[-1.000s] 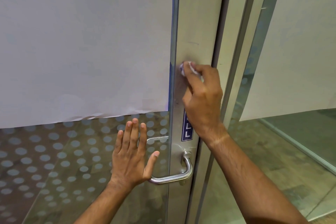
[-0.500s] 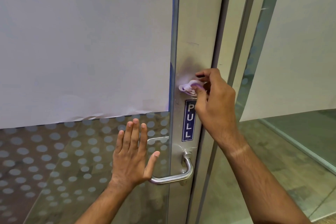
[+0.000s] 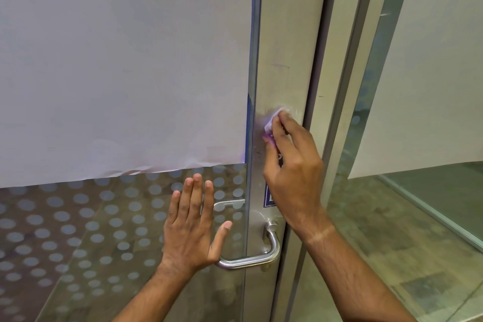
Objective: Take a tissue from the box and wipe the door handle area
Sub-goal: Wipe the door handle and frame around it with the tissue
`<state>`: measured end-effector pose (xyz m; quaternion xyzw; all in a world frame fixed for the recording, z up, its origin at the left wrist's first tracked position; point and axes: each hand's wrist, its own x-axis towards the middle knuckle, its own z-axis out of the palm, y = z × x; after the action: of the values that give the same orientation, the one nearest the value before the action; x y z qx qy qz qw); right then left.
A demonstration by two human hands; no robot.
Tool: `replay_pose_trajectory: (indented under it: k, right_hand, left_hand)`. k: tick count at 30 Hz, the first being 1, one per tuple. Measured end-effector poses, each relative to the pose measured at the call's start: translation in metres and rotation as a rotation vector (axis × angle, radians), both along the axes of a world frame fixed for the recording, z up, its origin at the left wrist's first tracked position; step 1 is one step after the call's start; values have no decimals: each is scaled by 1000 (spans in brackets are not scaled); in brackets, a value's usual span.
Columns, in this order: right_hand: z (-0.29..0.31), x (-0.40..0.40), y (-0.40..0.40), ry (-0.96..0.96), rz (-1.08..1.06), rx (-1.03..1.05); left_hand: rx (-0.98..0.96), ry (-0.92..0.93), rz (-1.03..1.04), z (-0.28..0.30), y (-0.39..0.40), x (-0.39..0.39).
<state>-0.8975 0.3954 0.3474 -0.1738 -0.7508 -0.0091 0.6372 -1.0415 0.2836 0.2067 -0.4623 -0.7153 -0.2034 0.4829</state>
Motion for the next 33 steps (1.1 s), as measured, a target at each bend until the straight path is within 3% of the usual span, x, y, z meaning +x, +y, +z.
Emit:
replay_pose_trajectory:
  k: [8,14,20,24,33]
  right_hand:
    - [9,-23,4,36,-53,65]
    - [-5,-16,7,-125,-32,180]
    - [21,-14,9,5,-78,13]
    - [37,-22,8,23,-45,103]
    - [-9,-10,15,-178,17,241]
  left_hand:
    - [-2,-7,-4,0,0,0]
    - [-7,-10,0,0,-1,1]
    - [-19,-15,7,1,-1,2]
    - [-23,-12,7,2,-2,2]
    - [-20,-19,-2,2,-1,2]
